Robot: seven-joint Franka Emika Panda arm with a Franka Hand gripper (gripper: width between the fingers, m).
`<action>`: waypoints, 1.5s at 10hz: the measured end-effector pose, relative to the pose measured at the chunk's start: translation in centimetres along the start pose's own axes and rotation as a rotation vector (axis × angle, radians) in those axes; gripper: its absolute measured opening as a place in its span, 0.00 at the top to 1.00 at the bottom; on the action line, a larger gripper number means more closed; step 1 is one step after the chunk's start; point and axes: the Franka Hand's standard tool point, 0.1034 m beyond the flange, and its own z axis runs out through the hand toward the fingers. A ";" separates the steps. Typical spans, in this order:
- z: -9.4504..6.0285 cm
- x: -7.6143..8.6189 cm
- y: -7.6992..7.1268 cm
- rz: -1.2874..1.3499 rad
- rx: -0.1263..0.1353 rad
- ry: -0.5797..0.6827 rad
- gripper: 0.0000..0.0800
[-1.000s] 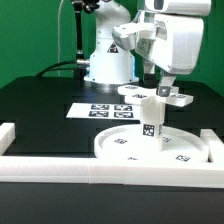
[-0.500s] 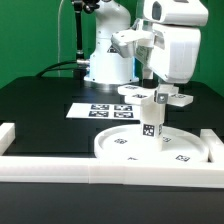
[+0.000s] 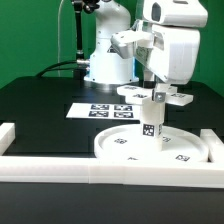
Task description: Assemble round table
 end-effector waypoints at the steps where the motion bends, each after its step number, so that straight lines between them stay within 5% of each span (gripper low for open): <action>1: 0.0 0.0 0.0 0.031 0.000 0.000 0.45; 5: 0.1 -0.3 -0.1 0.461 0.005 0.004 0.45; 8: 0.1 -0.7 -0.4 0.888 0.038 0.038 0.44; 15: 0.1 -0.7 -0.4 1.406 0.061 0.057 0.44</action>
Offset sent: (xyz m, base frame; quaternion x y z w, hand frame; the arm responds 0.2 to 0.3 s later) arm -0.0002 -0.0060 -0.0017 0.0185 0.0010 0.3044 0.9524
